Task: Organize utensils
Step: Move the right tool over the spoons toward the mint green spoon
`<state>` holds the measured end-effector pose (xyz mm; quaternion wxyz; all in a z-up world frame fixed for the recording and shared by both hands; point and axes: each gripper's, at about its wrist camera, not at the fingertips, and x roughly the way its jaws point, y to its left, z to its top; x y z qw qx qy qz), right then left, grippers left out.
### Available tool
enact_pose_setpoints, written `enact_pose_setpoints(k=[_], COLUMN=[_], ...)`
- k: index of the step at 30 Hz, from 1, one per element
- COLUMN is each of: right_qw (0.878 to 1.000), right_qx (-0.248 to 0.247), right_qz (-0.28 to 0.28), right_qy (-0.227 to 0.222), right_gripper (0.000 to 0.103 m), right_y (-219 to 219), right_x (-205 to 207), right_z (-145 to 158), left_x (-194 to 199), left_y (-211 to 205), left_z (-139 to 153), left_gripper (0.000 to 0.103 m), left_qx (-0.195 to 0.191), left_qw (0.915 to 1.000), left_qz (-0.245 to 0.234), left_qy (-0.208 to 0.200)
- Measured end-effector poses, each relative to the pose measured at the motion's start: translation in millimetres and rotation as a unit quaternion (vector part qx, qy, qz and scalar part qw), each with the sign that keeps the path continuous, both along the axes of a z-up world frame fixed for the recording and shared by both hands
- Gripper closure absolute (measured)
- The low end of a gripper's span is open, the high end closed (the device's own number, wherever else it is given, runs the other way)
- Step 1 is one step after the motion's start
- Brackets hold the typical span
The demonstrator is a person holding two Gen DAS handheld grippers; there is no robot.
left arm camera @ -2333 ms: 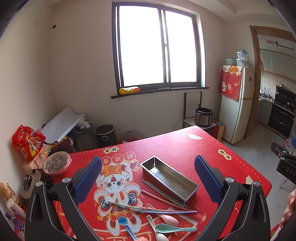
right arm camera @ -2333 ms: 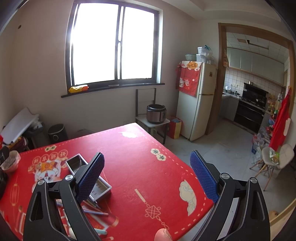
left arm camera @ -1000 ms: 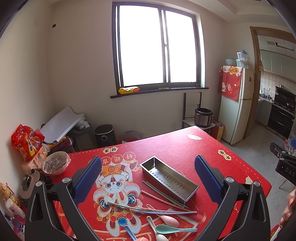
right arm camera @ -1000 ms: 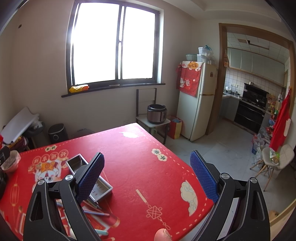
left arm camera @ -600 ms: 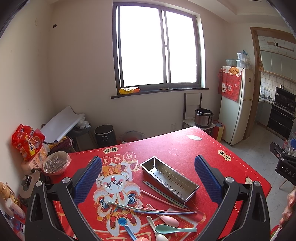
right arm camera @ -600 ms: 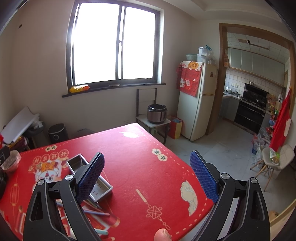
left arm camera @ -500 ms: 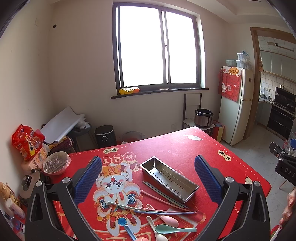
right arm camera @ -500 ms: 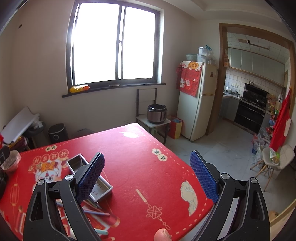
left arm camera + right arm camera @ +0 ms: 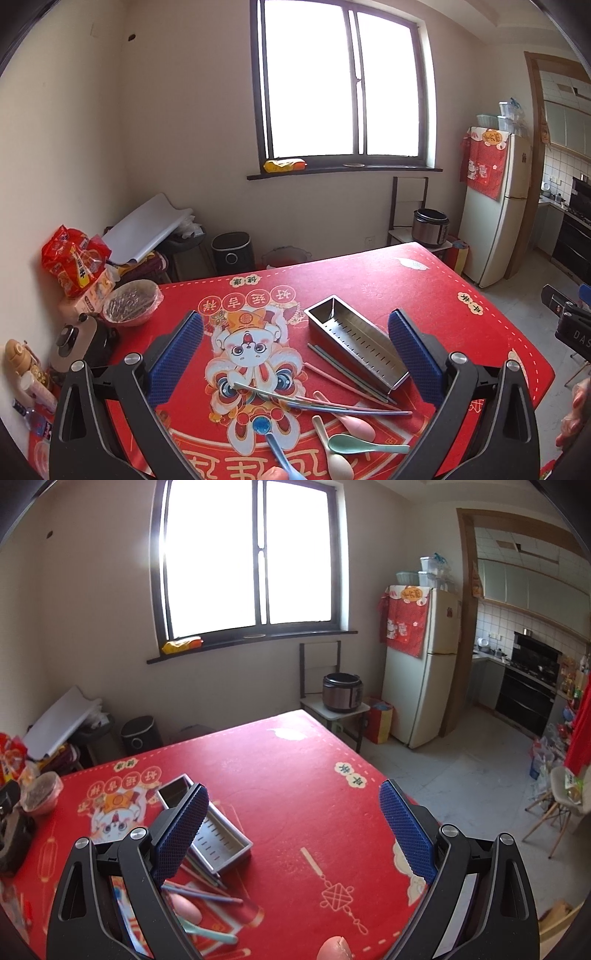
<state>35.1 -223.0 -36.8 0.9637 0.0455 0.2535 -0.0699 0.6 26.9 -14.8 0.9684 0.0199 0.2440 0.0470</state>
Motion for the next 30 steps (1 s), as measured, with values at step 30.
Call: enact_pose_setpoints(k=[30], right_qw=[0.857], right_qx=[-0.044], right_qz=[0.489], right_qy=[0.158], right_gripper=[0.012], right_y=[96.5], right_x=[77.9], right_z=[-157.6], left_x=[-33.2], left_y=[46.0], left_z=[-103.7], left_gripper=[0.006], left_qx=[-0.093], left_qw=[0.97], left_qz=[0.212], left_qy=[0.076])
